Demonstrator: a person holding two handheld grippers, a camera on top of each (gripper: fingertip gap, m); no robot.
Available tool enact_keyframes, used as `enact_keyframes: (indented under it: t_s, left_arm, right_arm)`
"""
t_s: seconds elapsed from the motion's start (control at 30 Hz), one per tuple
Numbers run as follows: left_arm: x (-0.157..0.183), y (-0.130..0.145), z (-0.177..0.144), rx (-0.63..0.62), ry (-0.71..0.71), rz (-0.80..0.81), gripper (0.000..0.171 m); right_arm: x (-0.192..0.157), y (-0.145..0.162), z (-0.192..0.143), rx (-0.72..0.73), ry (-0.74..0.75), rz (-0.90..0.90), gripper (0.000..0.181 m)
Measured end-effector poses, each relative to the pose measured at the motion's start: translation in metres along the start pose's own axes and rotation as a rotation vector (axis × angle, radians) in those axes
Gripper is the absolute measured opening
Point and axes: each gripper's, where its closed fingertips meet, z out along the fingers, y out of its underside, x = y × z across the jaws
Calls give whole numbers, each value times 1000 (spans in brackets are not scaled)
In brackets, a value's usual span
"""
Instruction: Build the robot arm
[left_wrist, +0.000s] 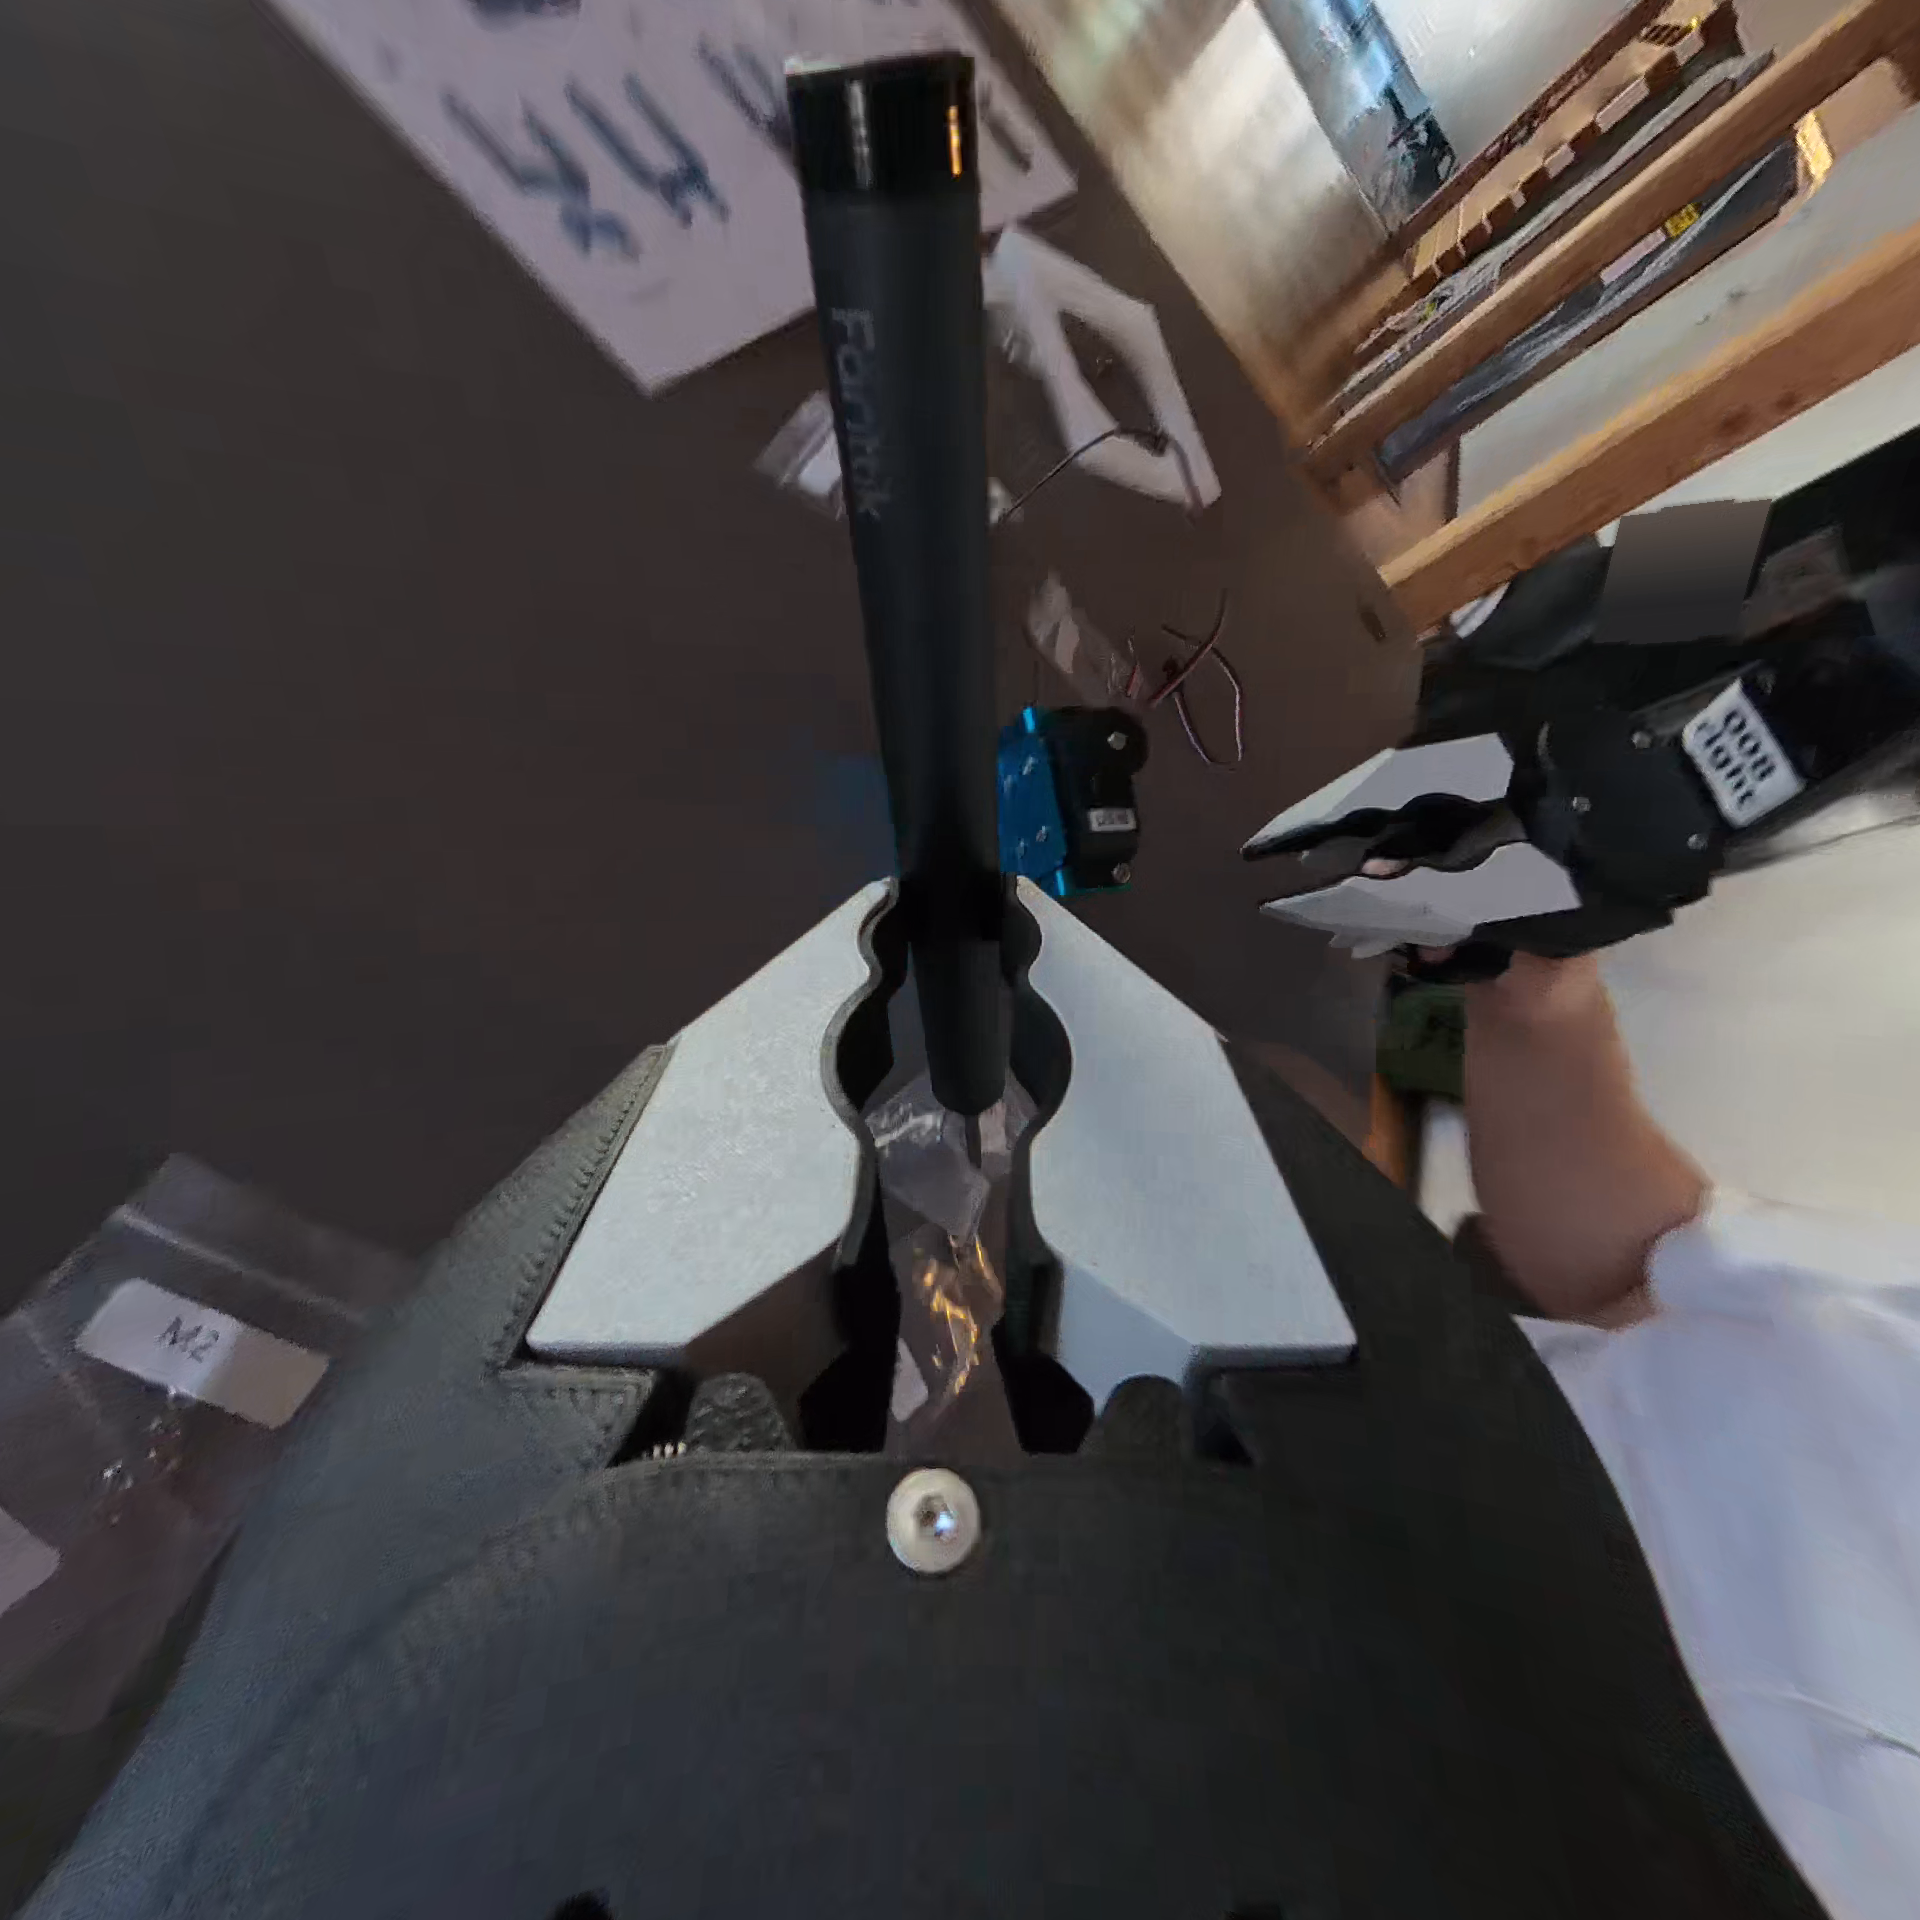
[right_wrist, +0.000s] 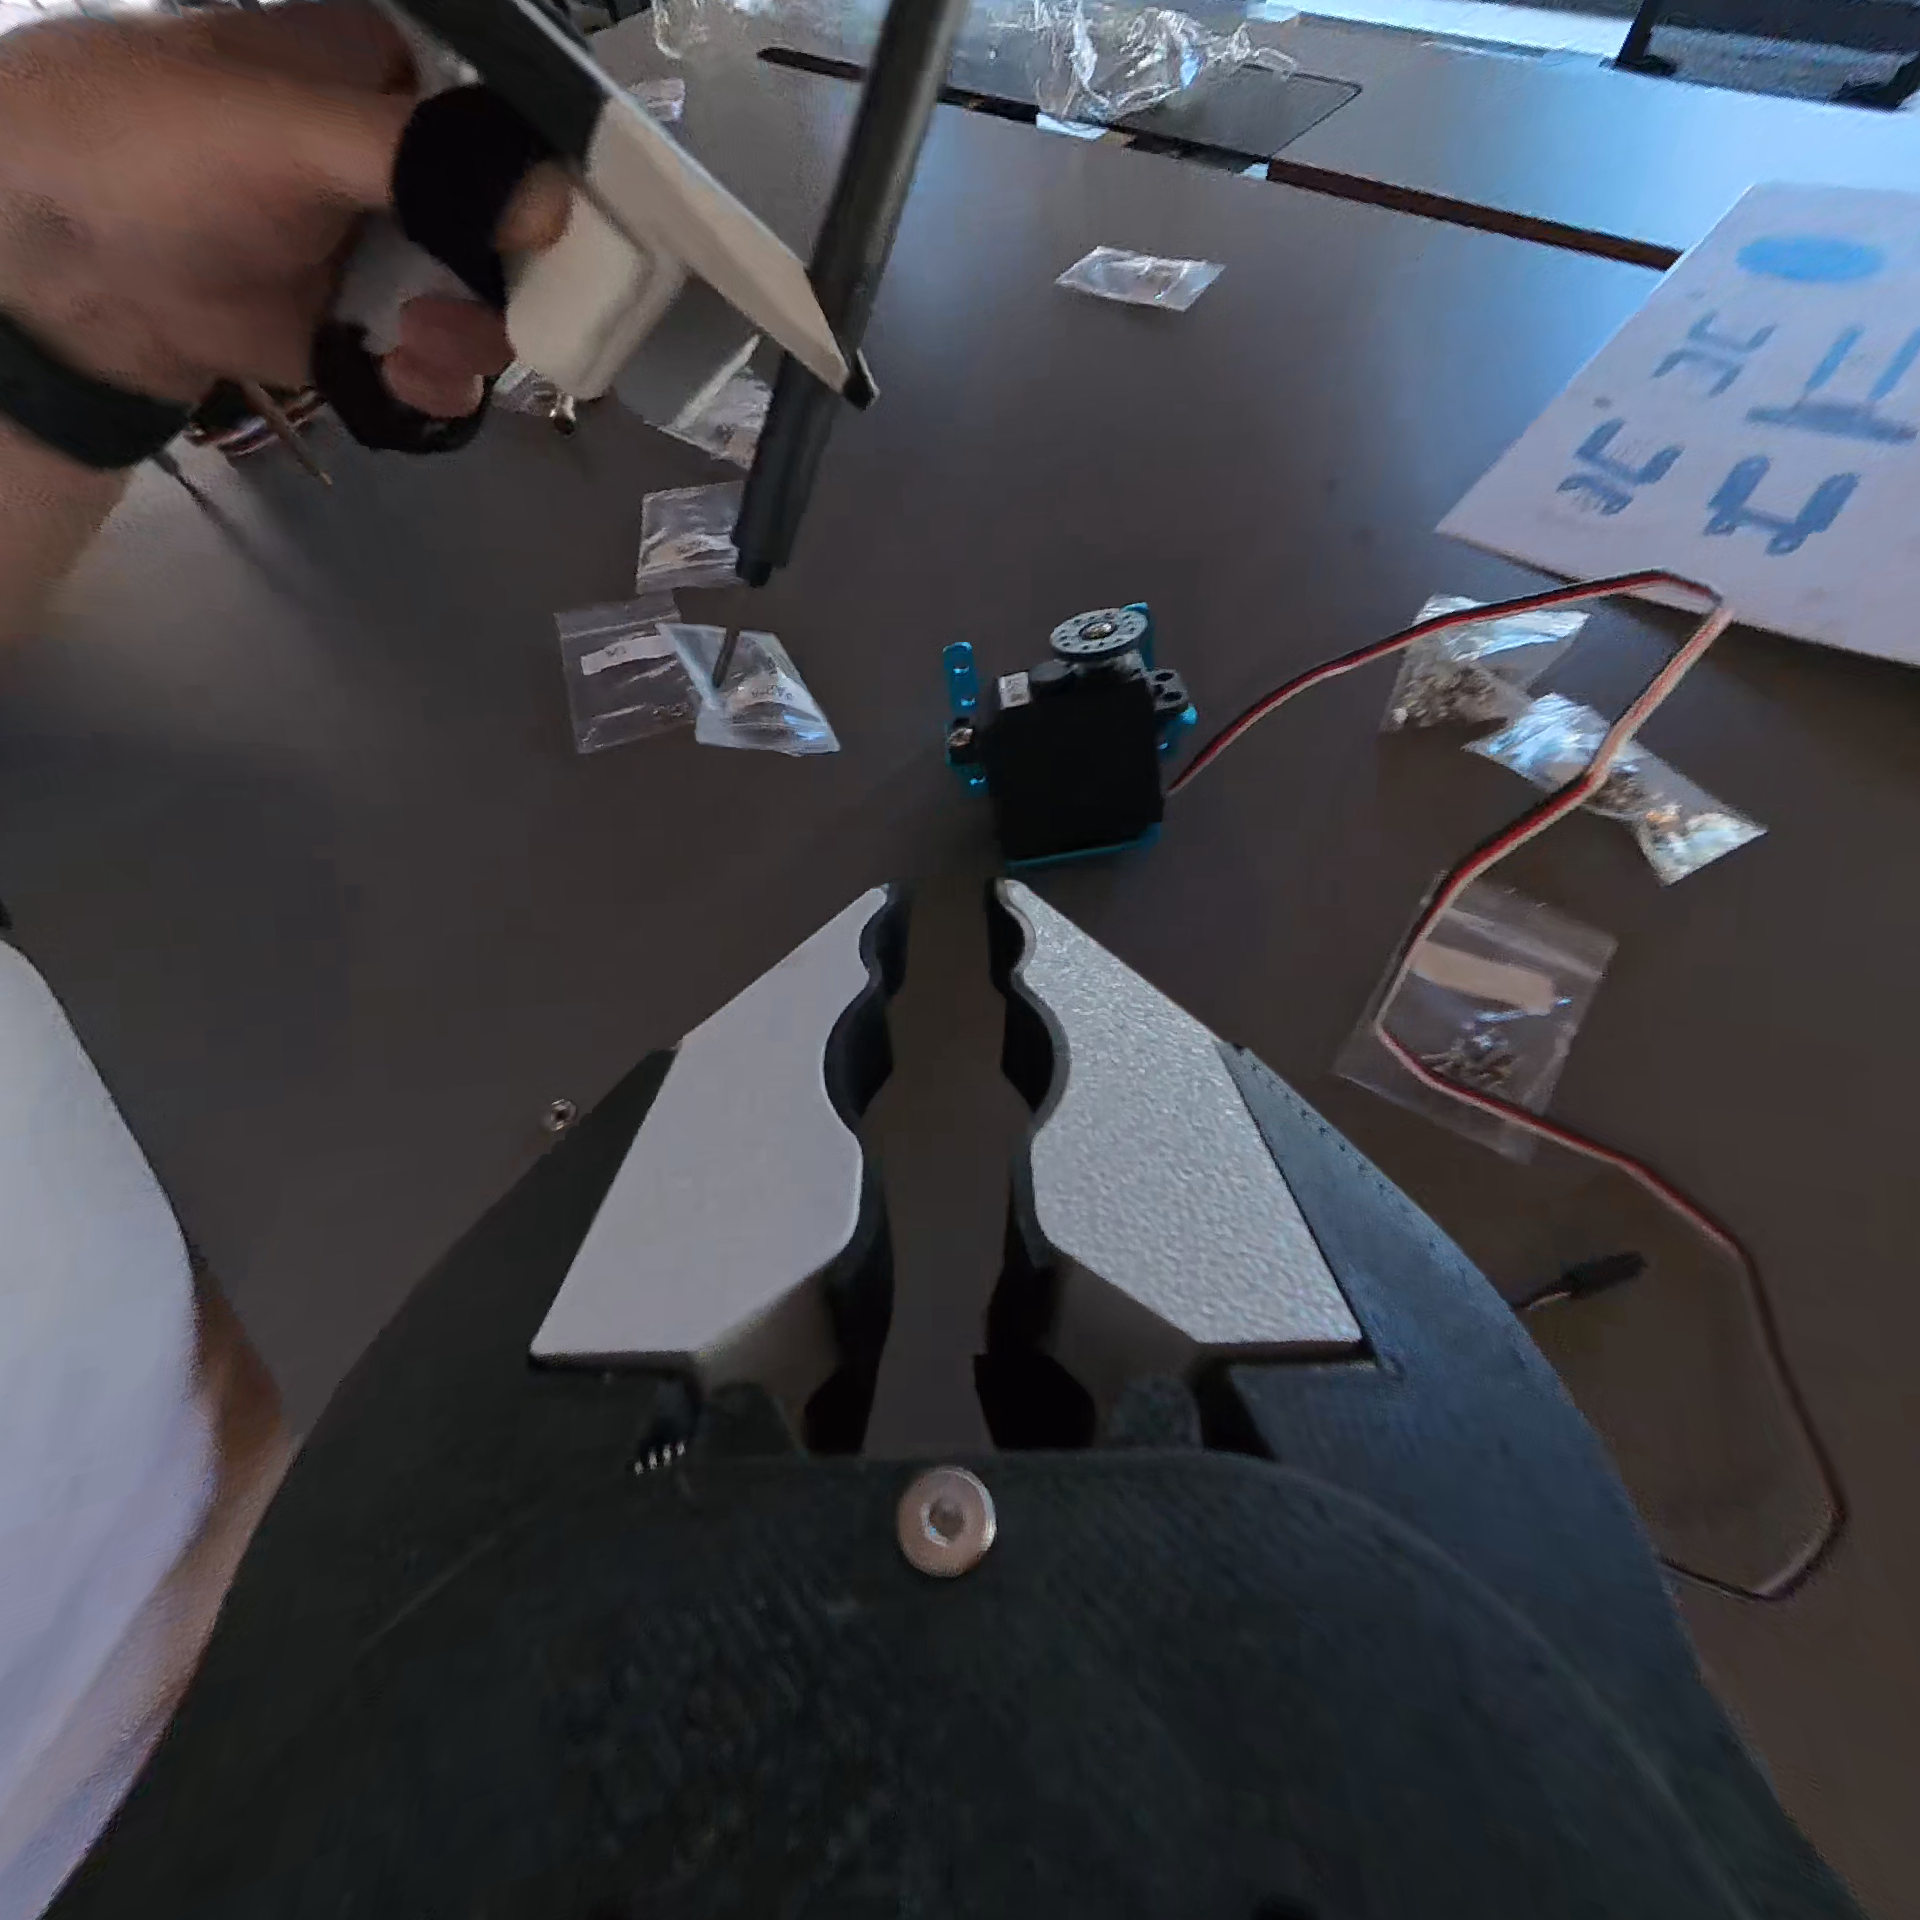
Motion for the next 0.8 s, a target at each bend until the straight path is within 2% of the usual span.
enact_keyframes:
  t_s: [0.17,0.33,0.47,0.6,0.8]
  left_arm:
    - [-12,21,7,-254,87,-194,17]
    - [-30,37,20,-439,32,-310,17]
    - [-36,34,32,-447,-15,-345,17]
    - [-37,30,39,-469,-29,-378,17]
    - [-43,19,47,-530,-81,-341,17]
  right_arm:
    - [-17,11,8,-15,-52,16,17]
    - [-26,18,14,-34,-82,11,19]
    - [-21,15,14,2,-74,-8,20]
    - [-2,3,17,74,10,-74,31]
    - [23,5,37,-18,68,-188,52]
